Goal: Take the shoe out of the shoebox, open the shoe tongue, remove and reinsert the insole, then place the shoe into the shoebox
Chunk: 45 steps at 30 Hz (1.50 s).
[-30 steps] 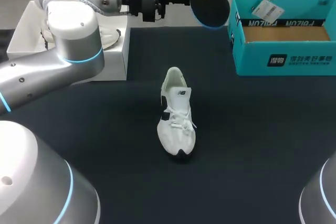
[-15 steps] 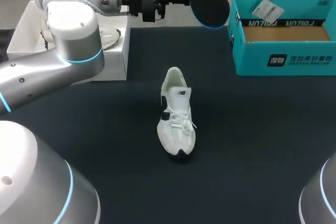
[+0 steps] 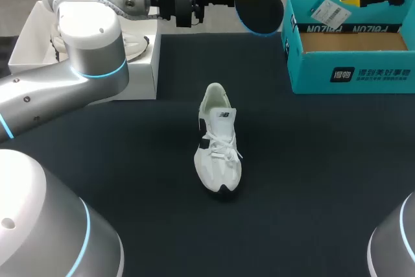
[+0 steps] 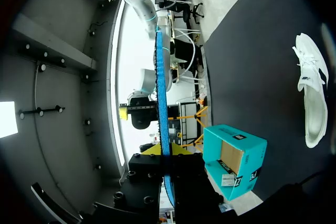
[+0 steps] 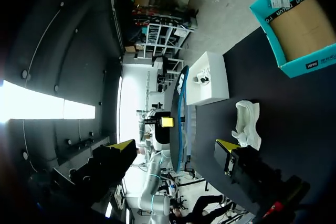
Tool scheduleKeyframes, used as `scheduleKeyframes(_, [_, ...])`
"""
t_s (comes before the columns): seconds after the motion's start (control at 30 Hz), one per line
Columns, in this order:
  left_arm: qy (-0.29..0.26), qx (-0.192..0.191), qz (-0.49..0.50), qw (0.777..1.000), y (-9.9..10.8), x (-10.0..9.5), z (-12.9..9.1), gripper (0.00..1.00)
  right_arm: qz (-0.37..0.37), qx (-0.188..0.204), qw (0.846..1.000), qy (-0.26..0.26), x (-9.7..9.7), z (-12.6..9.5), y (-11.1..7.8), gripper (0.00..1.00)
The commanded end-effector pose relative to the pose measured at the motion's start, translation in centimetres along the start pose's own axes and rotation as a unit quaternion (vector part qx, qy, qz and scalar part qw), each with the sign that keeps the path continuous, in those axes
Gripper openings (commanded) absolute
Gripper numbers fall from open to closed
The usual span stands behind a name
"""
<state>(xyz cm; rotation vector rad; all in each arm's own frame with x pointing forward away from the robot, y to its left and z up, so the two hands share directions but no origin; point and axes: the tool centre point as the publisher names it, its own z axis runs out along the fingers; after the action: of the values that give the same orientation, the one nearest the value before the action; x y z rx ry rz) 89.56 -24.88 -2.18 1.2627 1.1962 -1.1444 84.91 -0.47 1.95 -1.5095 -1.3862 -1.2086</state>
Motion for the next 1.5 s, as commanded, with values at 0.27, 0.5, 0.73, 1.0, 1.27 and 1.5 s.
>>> scheduleKeyframes(0.27, [0.002, -0.001, 0.0, 1.0, -0.1, -0.1, 0.0, 0.0, -0.016, -0.012, 1.0, -0.002, -0.3, -1.0, -1.4, 1.0])
scheduleKeyframes(0.5, [0.002, -0.001, 0.0, 1.0, -0.1, -0.1, 0.0, 0.0, -0.016, -0.012, 1.0, -0.002, -0.3, -1.0, -1.4, 1.0])
scheduleKeyframes(0.73, [0.002, -0.001, 0.0, 1.0, -0.1, -0.1, 0.0, 0.0, -0.016, -0.012, 1.0, -0.002, -0.3, -1.0, -1.4, 1.0])
scheduleKeyframes(1.0, [0.002, -0.001, 0.0, 1.0, -0.1, -0.1, 0.0, 0.0, -0.016, -0.012, 1.0, -0.002, -0.3, -1.0, -1.4, 1.0])
scheduleKeyframes(1.27, [0.002, -0.001, 0.0, 1.0, -0.1, -0.1, 0.0, 0.0, -0.011, -0.005, 1.0, 0.021, -0.3, -1.5, -2.1, 1.0])
scheduleKeyframes(1.5, [0.002, -0.001, 0.0, 1.0, -0.1, -0.1, 0.0, 0.0, -0.019, 0.01, 0.999, 0.033, -1.3, -1.5, -3.9, 1.0])
